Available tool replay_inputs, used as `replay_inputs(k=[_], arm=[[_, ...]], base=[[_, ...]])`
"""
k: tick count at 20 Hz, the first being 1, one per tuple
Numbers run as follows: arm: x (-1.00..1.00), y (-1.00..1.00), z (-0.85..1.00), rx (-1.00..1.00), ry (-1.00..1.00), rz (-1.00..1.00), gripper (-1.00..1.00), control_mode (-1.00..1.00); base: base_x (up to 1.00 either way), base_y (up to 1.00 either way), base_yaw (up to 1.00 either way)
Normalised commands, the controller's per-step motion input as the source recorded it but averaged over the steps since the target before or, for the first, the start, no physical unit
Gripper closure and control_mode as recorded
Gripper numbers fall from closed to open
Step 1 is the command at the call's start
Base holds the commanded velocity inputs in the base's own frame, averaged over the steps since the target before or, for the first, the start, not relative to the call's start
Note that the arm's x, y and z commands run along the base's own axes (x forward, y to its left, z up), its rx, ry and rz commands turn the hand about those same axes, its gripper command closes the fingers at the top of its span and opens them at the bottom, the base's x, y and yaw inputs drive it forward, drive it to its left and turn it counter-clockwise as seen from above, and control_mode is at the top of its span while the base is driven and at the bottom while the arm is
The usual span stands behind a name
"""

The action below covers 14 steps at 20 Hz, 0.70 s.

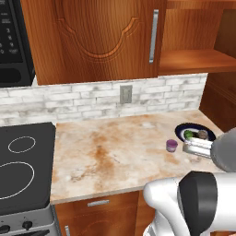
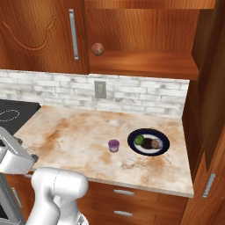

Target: Pick the avocado and bread from the counter and place them on the plate. Then pick the jam from the cabinet and place it next to the plate. Lastly close the cabinet door.

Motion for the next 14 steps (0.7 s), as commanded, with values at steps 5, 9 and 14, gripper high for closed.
replay_inputs(k=[5, 9, 14], arm=[[-0.32, -0.63, 0.08, 0.12, -0.14, 0.01, -1.00, -1.00], [-0.38, -0.62, 0.23, 0.13, -0.25, 0.08, -1.00, -1.00], [-0.34, -0.60, 0.26, 0.12, -0.19, 0.08, -1.00, -1.00]], base=[[0.00, 0.00, 0.00], [0.00, 0.00, 0.00], [0.00, 0.00, 0.00]])
